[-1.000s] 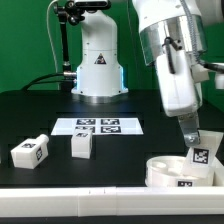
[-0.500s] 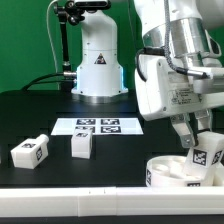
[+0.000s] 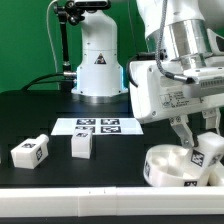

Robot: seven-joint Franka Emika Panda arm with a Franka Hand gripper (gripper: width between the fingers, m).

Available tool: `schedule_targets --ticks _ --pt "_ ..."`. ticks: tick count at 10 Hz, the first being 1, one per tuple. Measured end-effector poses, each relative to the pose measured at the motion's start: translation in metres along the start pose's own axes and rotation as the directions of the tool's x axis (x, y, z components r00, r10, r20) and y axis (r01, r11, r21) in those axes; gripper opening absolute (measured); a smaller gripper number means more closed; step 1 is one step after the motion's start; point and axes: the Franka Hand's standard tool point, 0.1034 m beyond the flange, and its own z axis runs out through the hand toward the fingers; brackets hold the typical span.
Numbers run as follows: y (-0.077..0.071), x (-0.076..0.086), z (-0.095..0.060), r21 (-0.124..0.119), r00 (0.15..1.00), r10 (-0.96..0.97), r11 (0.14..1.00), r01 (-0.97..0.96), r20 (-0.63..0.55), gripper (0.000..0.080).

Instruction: Assemble stool

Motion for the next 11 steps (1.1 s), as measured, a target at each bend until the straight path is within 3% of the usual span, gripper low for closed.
schedule_targets --ticks 1,2,3,4,5,7,8,11 --pt "0.0 0.0 0.0 0.0 1.0 -0.02 1.0 0.02 0.0 0.0509" --pt "0.0 0.0 -0.001 -0.004 0.999 -0.049 0.999 0.049 -0.001 0.0509" --pt "0.0 -0.002 -0.005 -0.036 0.996 -0.093 0.995 0.093 -0.003 0.0626" --pt "-0.002 -0.006 -0.012 -0.065 0.989 -0.145 0.987 0.144 -0.007 0.0643" --pt "-0.007 -0.01 -0.02 -0.061 0.979 -0.204 0.977 0.204 -0.002 0.0648" --pt "-0.008 -0.016 -0.036 -0.121 0.928 -0.373 0.921 0.37 -0.011 0.0648" --pt "-0.006 -0.017 -0.037 -0.136 0.931 -0.365 0.923 0.36 -0.009 0.0649" --pt "-0.007 -0.015 -0.035 -0.134 0.93 -0.367 0.922 0.362 -0.012 0.0649"
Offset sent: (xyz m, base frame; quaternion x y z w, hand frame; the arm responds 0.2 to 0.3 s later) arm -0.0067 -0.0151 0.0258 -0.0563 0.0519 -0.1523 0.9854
